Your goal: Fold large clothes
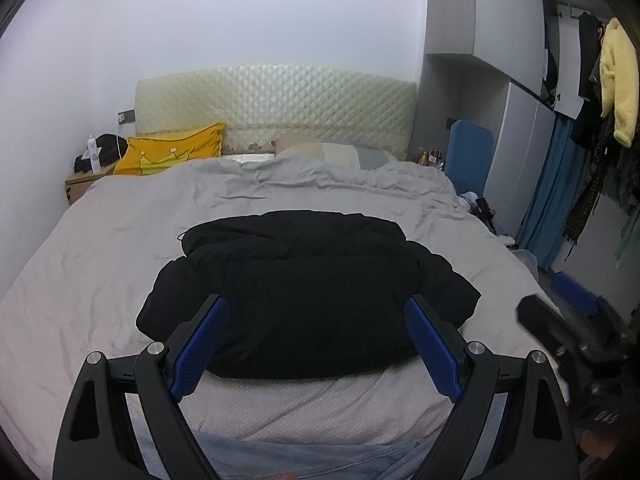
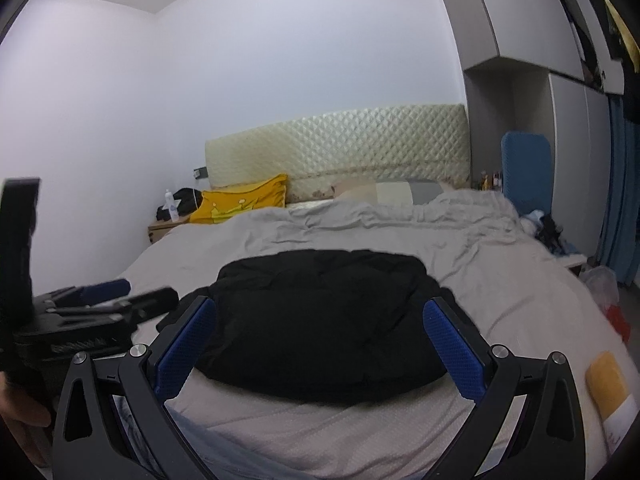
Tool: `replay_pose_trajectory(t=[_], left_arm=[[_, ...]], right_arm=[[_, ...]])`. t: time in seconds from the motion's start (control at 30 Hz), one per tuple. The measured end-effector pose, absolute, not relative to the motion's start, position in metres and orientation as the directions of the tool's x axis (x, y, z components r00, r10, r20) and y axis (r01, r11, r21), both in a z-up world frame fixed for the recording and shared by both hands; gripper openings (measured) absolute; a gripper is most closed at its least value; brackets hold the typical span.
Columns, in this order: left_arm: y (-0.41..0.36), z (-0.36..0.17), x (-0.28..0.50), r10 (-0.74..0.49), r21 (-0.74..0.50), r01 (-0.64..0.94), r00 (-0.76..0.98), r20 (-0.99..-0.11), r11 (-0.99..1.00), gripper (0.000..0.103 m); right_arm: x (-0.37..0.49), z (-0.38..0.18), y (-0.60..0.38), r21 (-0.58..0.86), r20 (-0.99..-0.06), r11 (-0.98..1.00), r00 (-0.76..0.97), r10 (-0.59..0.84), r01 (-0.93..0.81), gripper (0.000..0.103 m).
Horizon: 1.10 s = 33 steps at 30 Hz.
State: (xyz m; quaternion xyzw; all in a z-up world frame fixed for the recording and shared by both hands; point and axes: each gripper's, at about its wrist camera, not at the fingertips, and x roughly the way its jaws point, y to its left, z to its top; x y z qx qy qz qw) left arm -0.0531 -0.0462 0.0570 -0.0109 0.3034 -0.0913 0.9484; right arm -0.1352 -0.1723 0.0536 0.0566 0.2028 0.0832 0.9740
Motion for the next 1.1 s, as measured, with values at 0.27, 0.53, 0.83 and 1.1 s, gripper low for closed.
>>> replay_pose_trajectory(t=[0.27, 0.53, 0.83, 1.1], left_arm=[[-0.044, 0.052, -0.056, -0.158, -0.055, 0.156, 0.795, -0.586, 0.986, 0.091], [-0.039, 0.05, -0.054, -0.153, -0.069, 0.14, 0.792, -0.591, 0.988, 0.091], [-0.037, 0.049, -0.053, -0.149, -0.07, 0.134, 0.788, -0.598, 0.989, 0.091], [-0.037, 0.049, -0.053, -0.143, -0.067, 0.128, 0.787, -0.6, 0.989, 0.091]], right_arm=[[-0.127, 0.043, -0.172, 0.165, -0.408, 0.978, 0.894, 0.185, -0.127, 0.103], [-0.128, 0.045, -0.169, 0.152, -0.404, 0.98, 0.897, 0.179, -0.127, 0.103], [-0.128, 0.044, -0.166, 0.146, -0.412, 0.982, 0.895, 0.169, -0.118, 0.103], [-0.128, 0.043, -0.166, 0.139, -0.415, 0.984, 0.896, 0.161, -0.112, 0.103]])
